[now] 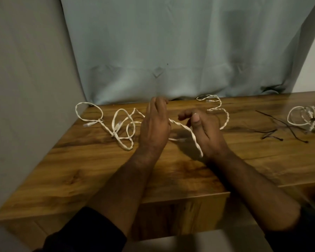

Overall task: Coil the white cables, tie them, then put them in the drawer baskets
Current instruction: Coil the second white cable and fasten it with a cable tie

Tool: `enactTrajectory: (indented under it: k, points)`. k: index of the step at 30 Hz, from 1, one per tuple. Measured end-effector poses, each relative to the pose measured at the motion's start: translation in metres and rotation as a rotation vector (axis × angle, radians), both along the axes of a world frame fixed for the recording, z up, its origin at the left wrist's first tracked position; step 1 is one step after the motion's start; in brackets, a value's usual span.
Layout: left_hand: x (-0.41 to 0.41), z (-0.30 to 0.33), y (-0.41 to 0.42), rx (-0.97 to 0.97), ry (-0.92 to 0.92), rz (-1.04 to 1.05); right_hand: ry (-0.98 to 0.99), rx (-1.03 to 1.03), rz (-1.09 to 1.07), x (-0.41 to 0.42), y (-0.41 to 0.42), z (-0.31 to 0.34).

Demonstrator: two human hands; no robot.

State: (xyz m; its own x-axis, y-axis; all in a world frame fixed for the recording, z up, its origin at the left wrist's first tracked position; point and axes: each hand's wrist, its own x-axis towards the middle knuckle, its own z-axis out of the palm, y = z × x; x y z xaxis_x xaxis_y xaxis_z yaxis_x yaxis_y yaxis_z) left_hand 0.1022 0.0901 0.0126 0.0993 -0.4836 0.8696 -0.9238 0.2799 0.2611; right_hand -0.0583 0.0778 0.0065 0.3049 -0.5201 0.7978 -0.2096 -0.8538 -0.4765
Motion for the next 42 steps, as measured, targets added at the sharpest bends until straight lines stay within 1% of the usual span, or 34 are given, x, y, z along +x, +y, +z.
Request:
enactTrajectory:
  k: [2,3,4,6,7,8,9,10,11,13,14,15,17,18,19,20,21,23,25,27,29,31,33,34,35,37,38,39,42]
  points:
    - [0.004,-0.001,-0.003,0.008,-0.059,0.028,0.092,0.076,0.16,0.0,0.003,-0.001]
    - [0.005,-0.003,-0.004,0.022,-0.069,0.043,0.153,0.11,0.179,-0.001,0.002,-0.003]
    - [0.006,-0.003,-0.004,0.035,-0.068,0.042,0.229,0.107,0.143,-0.001,0.0,-0.003]
    - [0.008,-0.004,-0.005,0.055,-0.008,-0.015,0.362,-0.005,-0.014,-0.001,-0.005,-0.004]
    - [0.009,-0.004,-0.006,0.071,0.062,-0.065,0.362,-0.01,-0.064,0.0,-0.008,-0.005]
    - [0.01,-0.006,-0.006,0.092,0.14,-0.105,0.292,0.049,-0.067,0.002,-0.008,-0.005]
    - [0.011,-0.006,-0.006,0.129,0.216,-0.142,0.154,0.142,-0.031,0.002,-0.01,-0.004]
    - [0.011,-0.006,-0.007,0.198,0.311,-0.205,-0.024,0.22,0.006,-0.001,-0.012,-0.002]
    - [0.01,-0.005,-0.008,0.314,0.444,-0.306,-0.2,0.281,0.037,-0.004,-0.016,0.0]
    - [0.003,-0.002,-0.003,0.583,0.745,-0.647,-0.451,0.408,0.025,-0.011,-0.023,0.003]
    - [-0.001,0.0,0.001,0.676,0.86,-0.806,-0.527,0.474,0.012,-0.012,-0.027,0.003]
    - [-0.005,0.001,0.004,0.727,0.925,-0.927,-0.569,0.53,-0.001,-0.013,-0.031,0.001]
    - [-0.013,0.001,0.008,0.751,1.039,-1.106,-0.622,0.604,0.044,-0.011,-0.035,-0.006]
    - [-0.016,0.002,0.008,0.73,1.104,-1.181,-0.567,0.589,-0.004,-0.01,-0.038,-0.01]
    - [-0.016,0.003,0.008,0.688,1.174,-1.245,-0.436,0.525,-0.116,-0.01,-0.04,-0.014]
    - [-0.013,0.006,0.008,0.63,1.242,-1.29,-0.263,0.445,-0.221,-0.011,-0.043,-0.016]
    - [-0.01,0.009,0.008,0.555,1.301,-1.317,-0.11,0.393,-0.29,-0.012,-0.042,-0.018]
    - [-0.002,0.016,0.009,0.387,1.404,-1.328,0.108,0.313,-0.335,-0.011,-0.041,-0.019]
    - [0.001,0.02,0.008,0.298,1.461,-1.303,0.355,0.219,-0.39,-0.005,-0.038,-0.018]
    - [-0.004,0.022,0.005,0.306,1.399,-1.262,0.517,0.14,-0.429,0.001,-0.036,-0.019]
    - [-0.014,0.026,-0.006,0.318,1.219,-1.151,0.604,0.081,-0.42,0.006,-0.037,-0.022]
    - [-0.026,0.031,-0.022,0.298,0.92,-0.946,0.676,0.047,-0.368,0.007,-0.039,-0.024]
    - [-0.032,0.034,-0.037,0.184,0.495,-0.713,0.676,0.032,-0.277,0.004,-0.04,-0.026]
    - [-0.031,0.033,-0.043,0.173,0.329,-0.634,0.652,0.035,-0.233,0.002,-0.04,-0.026]
    - [-0.027,0.03,-0.05,0.214,0.189,-0.556,0.641,0.041,-0.205,0.0,-0.04,-0.025]
    - [-0.015,0.017,-0.058,0.392,-0.007,-0.408,0.633,0.03,-0.203,-0.006,-0.038,-0.023]
    - [-0.011,0.012,-0.06,0.464,-0.047,-0.364,0.623,0.006,-0.229,-0.01,-0.039,-0.02]
    - [-0.007,0.009,-0.062,0.49,-0.042,-0.357,0.596,-0.02,-0.262,-0.014,-0.039,-0.016]
    - [-0.001,0.01,-0.063,0.512,0.145,-0.434,0.348,-0.062,-0.276,-0.024,-0.04,-0.007]
